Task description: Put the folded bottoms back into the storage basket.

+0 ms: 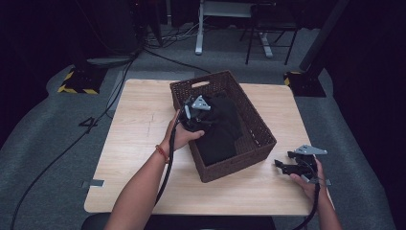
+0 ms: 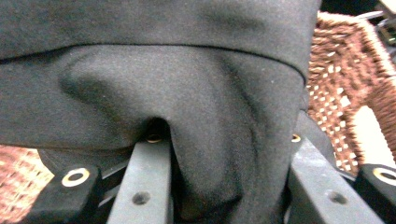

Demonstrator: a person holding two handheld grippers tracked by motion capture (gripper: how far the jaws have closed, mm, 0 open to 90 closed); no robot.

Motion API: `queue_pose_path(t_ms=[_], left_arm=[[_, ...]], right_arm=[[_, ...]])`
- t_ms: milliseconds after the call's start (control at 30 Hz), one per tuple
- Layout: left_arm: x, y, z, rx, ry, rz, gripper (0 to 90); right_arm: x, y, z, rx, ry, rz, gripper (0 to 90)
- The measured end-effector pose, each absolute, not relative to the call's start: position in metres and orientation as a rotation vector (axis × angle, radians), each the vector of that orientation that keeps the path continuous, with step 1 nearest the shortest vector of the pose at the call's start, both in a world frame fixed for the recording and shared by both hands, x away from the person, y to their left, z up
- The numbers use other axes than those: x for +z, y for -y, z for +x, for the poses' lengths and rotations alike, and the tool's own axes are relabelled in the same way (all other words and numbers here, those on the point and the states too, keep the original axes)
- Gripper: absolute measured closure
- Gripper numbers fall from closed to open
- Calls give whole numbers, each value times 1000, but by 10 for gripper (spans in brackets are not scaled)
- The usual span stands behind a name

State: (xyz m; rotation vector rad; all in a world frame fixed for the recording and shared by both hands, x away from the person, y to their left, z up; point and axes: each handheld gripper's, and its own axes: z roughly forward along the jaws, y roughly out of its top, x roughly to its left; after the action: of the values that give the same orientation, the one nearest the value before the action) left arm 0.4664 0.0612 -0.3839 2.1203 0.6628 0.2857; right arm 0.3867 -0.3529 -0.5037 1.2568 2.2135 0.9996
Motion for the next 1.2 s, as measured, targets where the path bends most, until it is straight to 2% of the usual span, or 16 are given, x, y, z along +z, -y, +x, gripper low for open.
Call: queue_pose_path(t_ms=[233,400,600,933,1200], left_arm=[[-395,-69,473,318,-759,2138,635],[-390,-74,473,324,-775,2097,542],[-382,-73,470,383,-757,2125,521],[-374,-73,465,455,-773,2121,330],[-367,-78,461,468,-757,2122,247]], right_arm=[[-504,353,387,1002,-2217,1254,259],[-504,353,387,1002,-2217,1252,259],[-504,353,387,1002,-2217,1252,260],[-504,353,387,1002,-2217,1253,259],[-504,353,387,1002,-2217,1252,259]])
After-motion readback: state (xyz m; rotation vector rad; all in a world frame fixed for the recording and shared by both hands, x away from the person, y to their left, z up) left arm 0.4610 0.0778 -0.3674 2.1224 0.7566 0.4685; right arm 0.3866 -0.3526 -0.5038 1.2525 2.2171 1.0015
